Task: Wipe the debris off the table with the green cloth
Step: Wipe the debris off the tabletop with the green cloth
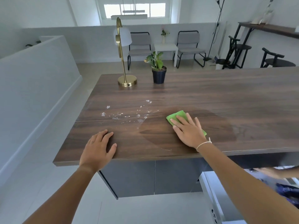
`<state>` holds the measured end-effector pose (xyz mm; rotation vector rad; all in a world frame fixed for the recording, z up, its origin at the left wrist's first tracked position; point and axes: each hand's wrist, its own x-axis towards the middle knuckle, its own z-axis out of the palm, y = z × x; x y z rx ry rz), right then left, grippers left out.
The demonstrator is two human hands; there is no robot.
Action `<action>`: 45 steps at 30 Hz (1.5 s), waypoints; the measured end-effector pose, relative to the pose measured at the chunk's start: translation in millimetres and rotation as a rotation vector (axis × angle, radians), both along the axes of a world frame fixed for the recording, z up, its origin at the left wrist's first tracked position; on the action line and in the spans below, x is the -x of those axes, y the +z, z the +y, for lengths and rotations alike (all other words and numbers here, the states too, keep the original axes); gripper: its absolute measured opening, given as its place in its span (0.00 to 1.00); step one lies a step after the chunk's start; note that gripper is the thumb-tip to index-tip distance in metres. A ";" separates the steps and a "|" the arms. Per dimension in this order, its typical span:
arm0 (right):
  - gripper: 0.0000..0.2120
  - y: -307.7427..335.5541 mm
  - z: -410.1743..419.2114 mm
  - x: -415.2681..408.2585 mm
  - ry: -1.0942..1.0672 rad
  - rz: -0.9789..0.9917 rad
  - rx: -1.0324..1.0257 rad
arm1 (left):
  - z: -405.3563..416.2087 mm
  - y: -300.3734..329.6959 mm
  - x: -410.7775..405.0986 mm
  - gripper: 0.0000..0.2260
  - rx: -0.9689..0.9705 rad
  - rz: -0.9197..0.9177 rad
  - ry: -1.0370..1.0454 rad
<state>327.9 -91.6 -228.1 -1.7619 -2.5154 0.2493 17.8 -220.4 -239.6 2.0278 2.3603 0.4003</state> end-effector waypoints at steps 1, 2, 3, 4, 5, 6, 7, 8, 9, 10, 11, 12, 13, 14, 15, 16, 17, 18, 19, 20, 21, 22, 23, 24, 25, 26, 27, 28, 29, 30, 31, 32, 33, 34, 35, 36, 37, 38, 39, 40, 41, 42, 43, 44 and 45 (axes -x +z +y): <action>0.24 -2.6 -10.6 4.0 0.054 0.002 -0.003 | 0.5 -0.1 0.4 0.34 0.006 0.000 -0.003; 0.27 -4.1 -21.5 2.1 0.101 0.008 -0.011 | 0.8 -0.6 1.1 0.32 0.014 0.000 -0.006; 0.31 -6.1 -31.1 -5.7 0.136 0.015 -0.022 | 0.8 -1.4 1.7 0.30 0.020 0.000 -0.007; 0.33 -8.8 -38.3 -17.8 0.154 0.018 -0.033 | 0.8 -1.8 2.1 0.27 0.023 -0.002 -0.008; 0.34 -11.0 -42.7 -33.3 0.146 0.015 -0.038 | 0.6 -2.2 2.4 0.25 0.022 -0.002 -0.011; 0.33 -11.1 -42.7 -50.0 0.109 0.007 -0.045 | 0.5 -2.6 2.7 0.23 0.021 -0.003 -0.015; 0.31 -11.2 -37.6 -67.7 0.047 -0.006 -0.045 | 0.2 -2.5 2.5 0.23 0.021 -0.004 -0.016; 0.28 -10.1 -29.1 -82.6 -0.027 -0.027 -0.038 | 0.0 -1.9 2.0 0.24 0.023 -0.002 -0.014; 0.26 -8.7 -17.3 -93.6 -0.098 -0.056 -0.028 | 0.3 -0.8 1.6 0.27 0.024 -0.001 -0.009; 0.25 -6.9 -4.9 -98.7 -0.149 -0.084 -0.027 | 0.8 -0.2 1.6 0.29 0.024 0.001 -0.007; 0.25 -5.1 6.1 -96.7 -0.188 -0.092 -0.027 | 0.7 -0.3 1.5 0.31 0.024 0.002 -0.006; 0.24 -4.1 15.2 -87.6 -0.214 -0.083 -0.025 | 0.4 -0.4 1.3 0.31 0.024 0.003 -0.004; 0.24 -3.4 21.2 -72.2 -0.222 -0.072 -0.017 | 0.2 -0.6 1.3 0.30 0.026 0.004 -0.002; 0.23 -2.9 23.5 -52.5 -0.203 -0.057 -0.008 | -0.2 -0.6 1.2 0.29 0.026 0.005 -0.002; 0.23 -3.4 21.5 -30.6 -0.156 -0.041 0.000 | -0.4 -0.7 1.2 0.29 0.028 0.004 -0.003; 0.23 -4.7 13.5 -6.9 -0.085 -0.030 0.001 | -0.5 -0.2 1.2 0.29 0.029 0.003 -0.003; 0.25 -7.1 1.0 13.9 0.001 -0.025 -0.004 | -0.4 0.2 1.4 0.30 0.032 0.000 -0.004; 0.28 -8.0 -16.0 30.9 0.097 -0.019 -0.017 | -0.7 0.2 1.6 0.29 0.038 -0.005 -0.003; 0.31 -8.8 -34.4 40.6 0.188 -0.006 -0.027 | -1.0 0.5 1.0 0.28 0.045 -0.012 -0.004; 0.33 -8.9 -51.0 42.2 0.256 0.011 -0.025 | -1.2 1.1 0.7 0.27 0.050 -0.020 -0.006; 0.34 -7.9 -62.9 35.7 0.305 0.027 -0.016 | -1.4 2.0 0.9 0.28 0.053 -0.030 -0.008; 0.35 -7.6 -69.8 22.9 0.335 0.039 -0.012 | -1.7 3.1 1.1 0.29 0.057 -0.044 -0.010; 0.34 -7.1 -71.5 6.9 0.339 0.042 -0.011 | -2.1 4.2 1.5 0.31 0.060 -0.060 -0.013; 0.33 -6.9 -67.1 -10.0 0.316 0.034 -0.009 | -2.6 5.2 2.1 0.33 0.061 -0.080 -0.016; 0.31 -6.8 -56.3 -24.6 0.269 0.024 -0.004 | -2.5 6.5 3.1 0.34 0.058 -0.103 -0.020; 0.29 -7.4 -41.5 -39.1 0.203 0.011 0.007 | -1.6 8.1 2.7 0.34 0.053 -0.131 -0.025; 0.26 -7.7 -21.5 -47.4 0.136 -0.011 0.018 | 0.1 9.6 5.2 0.33 0.045 -0.159 -0.017; 0.24 -7.9 0.0 -48.8 0.071 -0.035 0.023 | 1.3 12.1 9.4 0.31 0.035 -0.182 0.001; 0.23 -6.7 18.5 -47.4 0.010 -0.051 0.023 | 2.6 14.7 11.8 0.28 0.021 -0.193 0.017; 0.23 -5.7 37.4 -38.1 -0.033 -0.050 0.025 | 4.7 15.6 17.0 0.25 0.006 -0.195 0.046; 0.23 -4.9 54.1 -22.6 -0.059 -0.042 0.030 | 7.5 16.0 23.0 0.22 -0.008 -0.189 0.081; 0.23 -5.5 66.0 -3.7 -0.068 -0.033 0.032 | 9.9 15.6 28.5 0.22 -0.012 -0.180 0.117; 0.23 -6.0 72.8 18.3 -0.053 -0.022 0.034 | 12.6 14.9 33.2 0.22 -0.012 -0.172 0.146; 0.23 -6.3 73.7 42.0 -0.011 -0.005 0.037 | 15.1 13.8 37.3 0.23 -0.008 -0.174 0.173; 0.23 -6.7 67.7 64.1 0.062 0.012 0.041 | 17.8 12.9 40.2 0.23 -0.003 -0.183 0.197; 0.23 -7.6 56.1 81.0 0.165 0.023 0.043 | 20.1 12.0 42.2 0.23 0.005 -0.192 0.218; 0.23 -8.4 41.2 89.2 0.281 0.024 0.038 | 21.6 10.7 43.2 0.24 0.011 -0.196 0.231; 0.26 -10.1 27.9 87.8 0.389 0.032 0.025 | 22.3 9.3 43.9 0.24 0.014 -0.201 0.241; 0.29 -10.5 20.6 77.3 0.472 0.046 0.017 | 23.3 8.1 44.3 0.25 0.014 -0.201 0.248; 0.33 -9.5 22.0 61.1 0.513 0.054 0.026 | 24.2 7.1 44.8 0.25 0.020 -0.199 0.253; 0.34 -9.1 33.2 42.9 0.516 0.050 0.033 | 25.4 6.2 45.2 0.26 0.029 -0.191 0.257; 0.32 -8.7 51.3 26.2 0.470 0.040 0.033 | 26.7 5.0 45.6 0.26 0.042 -0.180 0.260; 0.29 -8.3 74.3 13.7 0.381 0.026 0.030 | 28.0 4.3 45.8 0.27 0.052 -0.170 0.262; 0.25 -7.9 98.9 8.1 0.273 0.005 0.029 | 29.0 4.0 45.8 0.27 0.057 -0.164 0.266; 0.23 -6.7 121.9 11.2 0.185 -0.013 0.030 | 29.9 4.3 45.5 0.28 0.058 -0.160 0.270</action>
